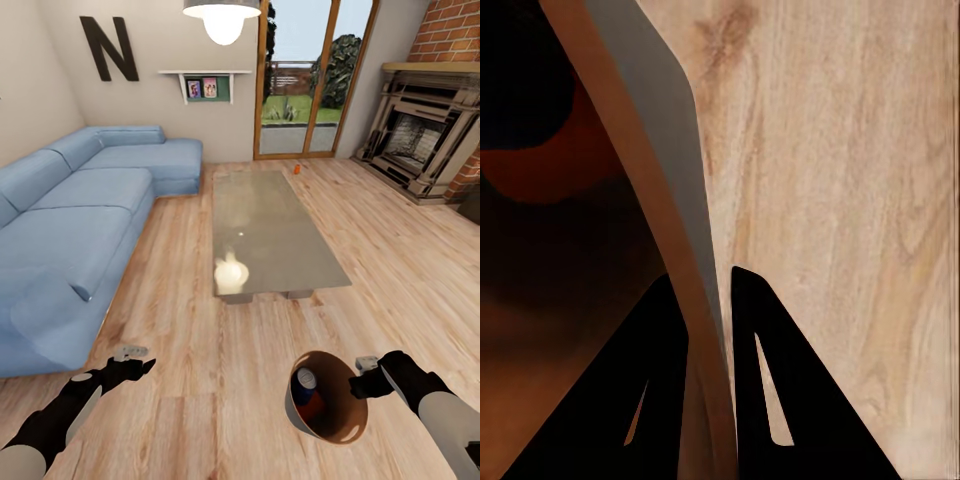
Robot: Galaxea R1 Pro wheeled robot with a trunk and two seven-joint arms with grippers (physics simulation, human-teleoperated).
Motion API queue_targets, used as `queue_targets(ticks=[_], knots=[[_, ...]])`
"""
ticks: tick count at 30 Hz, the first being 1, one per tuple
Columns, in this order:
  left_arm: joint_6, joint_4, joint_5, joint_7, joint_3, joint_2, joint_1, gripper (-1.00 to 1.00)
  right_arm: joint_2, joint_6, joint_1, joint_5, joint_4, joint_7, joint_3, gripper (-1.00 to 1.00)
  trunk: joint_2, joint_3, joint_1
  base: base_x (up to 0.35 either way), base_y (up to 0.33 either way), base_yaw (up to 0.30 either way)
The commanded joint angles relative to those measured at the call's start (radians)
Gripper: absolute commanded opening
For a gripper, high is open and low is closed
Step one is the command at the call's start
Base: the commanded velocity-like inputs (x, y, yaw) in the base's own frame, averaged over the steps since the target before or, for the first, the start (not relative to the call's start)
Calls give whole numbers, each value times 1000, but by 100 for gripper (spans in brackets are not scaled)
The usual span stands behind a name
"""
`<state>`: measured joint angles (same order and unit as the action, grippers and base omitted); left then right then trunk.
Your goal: Put the three can of soda from the living room inside the tash can in the kitchen.
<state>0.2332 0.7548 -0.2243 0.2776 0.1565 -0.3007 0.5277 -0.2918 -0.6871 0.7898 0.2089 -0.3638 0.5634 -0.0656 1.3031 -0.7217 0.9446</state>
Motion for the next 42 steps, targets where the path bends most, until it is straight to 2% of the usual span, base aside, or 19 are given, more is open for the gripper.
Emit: queue_targets(ticks=[1,42], knots=[[0,0,0,0,0,0,0,100,0,-6,0,-19,0,4,3,-100,0,2,0,176,-283,0],[0,0,-4,3,-1,0,0,100,0,-6,0,-16,0,-6,2,-100,0,66,0,157,-293,0]])
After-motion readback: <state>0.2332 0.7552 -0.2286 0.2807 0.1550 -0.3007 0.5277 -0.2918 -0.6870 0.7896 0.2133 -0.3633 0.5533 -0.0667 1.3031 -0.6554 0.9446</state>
